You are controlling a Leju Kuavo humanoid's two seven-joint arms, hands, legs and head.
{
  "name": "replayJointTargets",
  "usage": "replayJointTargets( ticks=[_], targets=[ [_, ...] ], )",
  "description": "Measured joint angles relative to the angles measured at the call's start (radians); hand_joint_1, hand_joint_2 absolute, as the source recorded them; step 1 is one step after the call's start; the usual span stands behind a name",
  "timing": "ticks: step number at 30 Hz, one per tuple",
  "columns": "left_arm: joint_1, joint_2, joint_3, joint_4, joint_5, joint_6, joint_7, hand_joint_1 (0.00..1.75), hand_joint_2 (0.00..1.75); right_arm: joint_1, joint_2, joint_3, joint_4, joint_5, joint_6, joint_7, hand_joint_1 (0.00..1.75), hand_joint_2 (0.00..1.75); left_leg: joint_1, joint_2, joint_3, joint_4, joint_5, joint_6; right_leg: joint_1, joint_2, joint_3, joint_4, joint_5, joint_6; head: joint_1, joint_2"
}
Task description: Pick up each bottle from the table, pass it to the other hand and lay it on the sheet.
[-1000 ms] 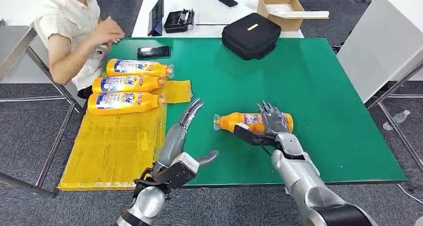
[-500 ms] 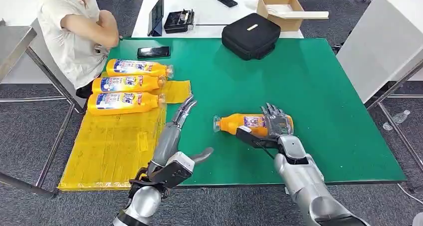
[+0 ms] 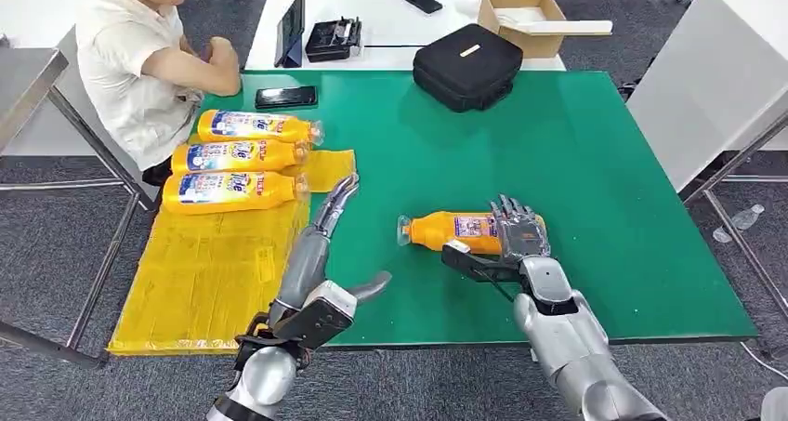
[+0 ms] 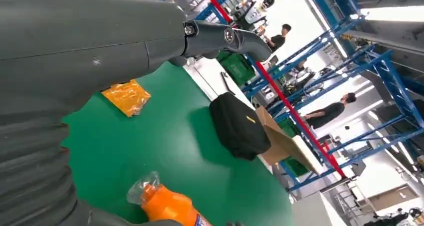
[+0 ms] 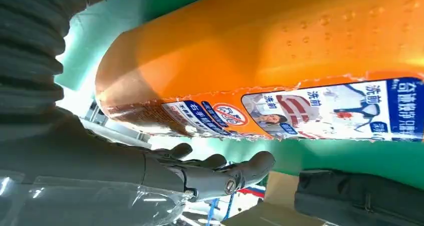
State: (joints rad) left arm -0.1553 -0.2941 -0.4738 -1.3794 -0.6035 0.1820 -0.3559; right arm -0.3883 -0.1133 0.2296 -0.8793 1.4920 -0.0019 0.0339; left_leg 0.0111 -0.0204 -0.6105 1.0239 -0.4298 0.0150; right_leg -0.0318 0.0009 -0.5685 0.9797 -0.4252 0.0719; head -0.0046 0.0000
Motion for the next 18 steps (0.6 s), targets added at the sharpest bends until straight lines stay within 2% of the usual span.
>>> replayJointTargets(
  ticks=[9, 10, 18],
  targets=[
    [0.001, 0.000, 0.001, -0.005, 0.000, 0.000, 0.000, 0.00, 1.75, 0.004, 0.000, 0.000, -0.010, 0.001, 0.002, 0.000, 0.00, 1.75, 0.000, 0.000, -0.001, 0.000, 0.000, 0.000, 0.000, 0.000, -0.001, 0.000, 0.000, 0.000, 0.000, 0.000],
    [0.001, 0.000, 0.001, -0.005, 0.000, 0.000, 0.000, 0.00, 1.75, 0.004, 0.000, 0.000, -0.010, 0.001, 0.002, 0.000, 1.75, 1.75, 0.000, 0.000, -0.001, 0.000, 0.000, 0.000, 0.000, 0.000, -0.001, 0.000, 0.000, 0.000, 0.000, 0.000],
    [0.001, 0.000, 0.002, -0.005, 0.000, 0.000, 0.000, 0.00, 1.75, -0.004, -0.012, -0.008, 0.006, -0.023, 0.034, -0.014, 1.75, 1.75, 0.000, 0.000, -0.003, 0.000, 0.000, 0.000, 0.000, 0.000, -0.003, 0.000, 0.000, 0.000, 0.000, 0.000]
  ],
)
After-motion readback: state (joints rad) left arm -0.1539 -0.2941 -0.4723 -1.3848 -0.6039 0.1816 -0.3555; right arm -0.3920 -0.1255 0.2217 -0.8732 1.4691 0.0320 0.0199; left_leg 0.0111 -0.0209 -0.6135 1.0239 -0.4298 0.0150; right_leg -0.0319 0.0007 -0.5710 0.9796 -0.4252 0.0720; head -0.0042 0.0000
